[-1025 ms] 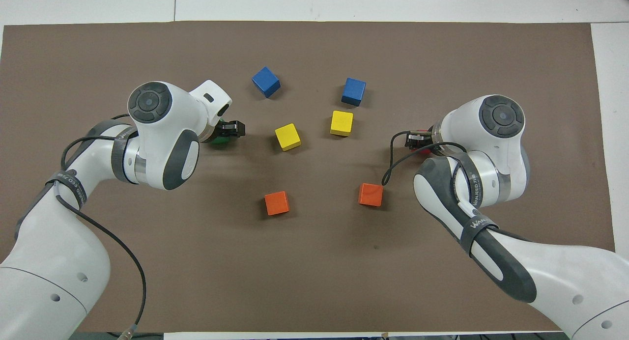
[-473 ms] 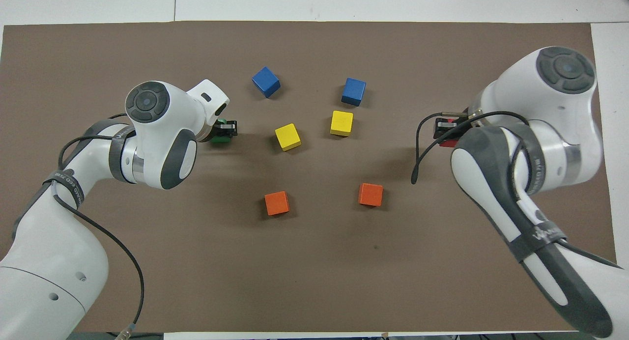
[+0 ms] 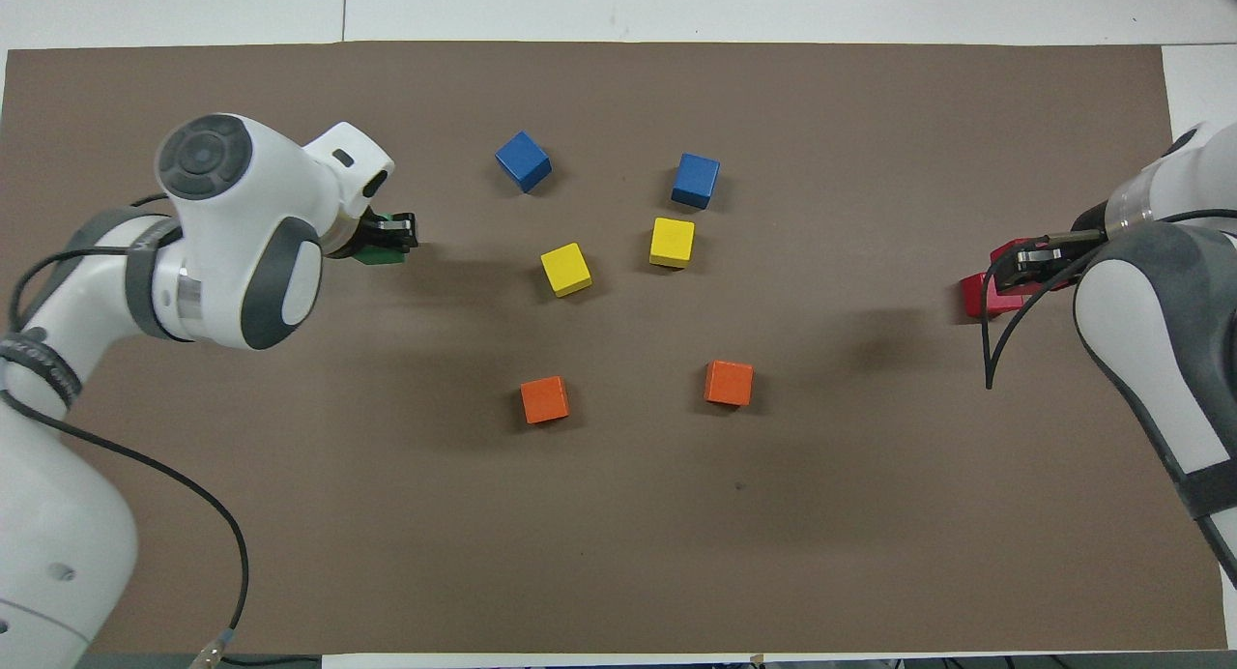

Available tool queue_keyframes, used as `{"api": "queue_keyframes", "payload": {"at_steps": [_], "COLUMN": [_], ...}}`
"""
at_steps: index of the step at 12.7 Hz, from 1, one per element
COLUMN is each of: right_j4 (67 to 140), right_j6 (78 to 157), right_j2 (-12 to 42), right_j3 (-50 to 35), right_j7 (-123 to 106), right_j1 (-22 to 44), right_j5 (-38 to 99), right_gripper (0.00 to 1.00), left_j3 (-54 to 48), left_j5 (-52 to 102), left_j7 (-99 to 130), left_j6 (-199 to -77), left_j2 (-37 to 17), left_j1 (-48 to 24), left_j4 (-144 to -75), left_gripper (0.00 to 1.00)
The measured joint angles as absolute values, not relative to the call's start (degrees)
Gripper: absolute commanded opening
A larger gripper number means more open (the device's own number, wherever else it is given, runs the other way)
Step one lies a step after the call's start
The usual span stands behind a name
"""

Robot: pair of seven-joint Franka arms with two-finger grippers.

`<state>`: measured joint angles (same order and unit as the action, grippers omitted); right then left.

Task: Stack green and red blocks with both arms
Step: 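Carry the green block with the left gripper while the right gripper carries red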

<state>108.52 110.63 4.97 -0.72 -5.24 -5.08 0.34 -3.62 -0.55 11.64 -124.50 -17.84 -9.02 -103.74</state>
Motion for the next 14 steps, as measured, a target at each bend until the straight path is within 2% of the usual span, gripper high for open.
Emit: {"api": "queue_keyframes", "payload": {"at_steps": [3,7,14], "right_j4": [113.19,117.97,121.14], "right_j6": [117.52,124.16,130.48], "right_j2": [4.83,5.14,6.6], "right_j3": [-0.68,-0.77,-0.94], "right_j7": [-9.53,-10.73,-10.73], "right_j1": [-8.11,-8.98,-8.95], "right_j5": [0.34,0.35,0.35], "right_gripper": [0.0,0.0,0.0], "left_j3": [-3.31,-3.18,-3.3], "left_j5": [-0.64,-0.66,-0.66], "left_j7": [0.62,-9.18,-10.17], "left_j6": [-117.99,-118.92,-128.6], "left_j2": [-12.56,-12.12,-12.16], "left_j1": [-1.17,8.06,10.17], "left_j4": [-104.02,-106.26,-115.12], "left_gripper": [0.0,0.0,0.0]}}
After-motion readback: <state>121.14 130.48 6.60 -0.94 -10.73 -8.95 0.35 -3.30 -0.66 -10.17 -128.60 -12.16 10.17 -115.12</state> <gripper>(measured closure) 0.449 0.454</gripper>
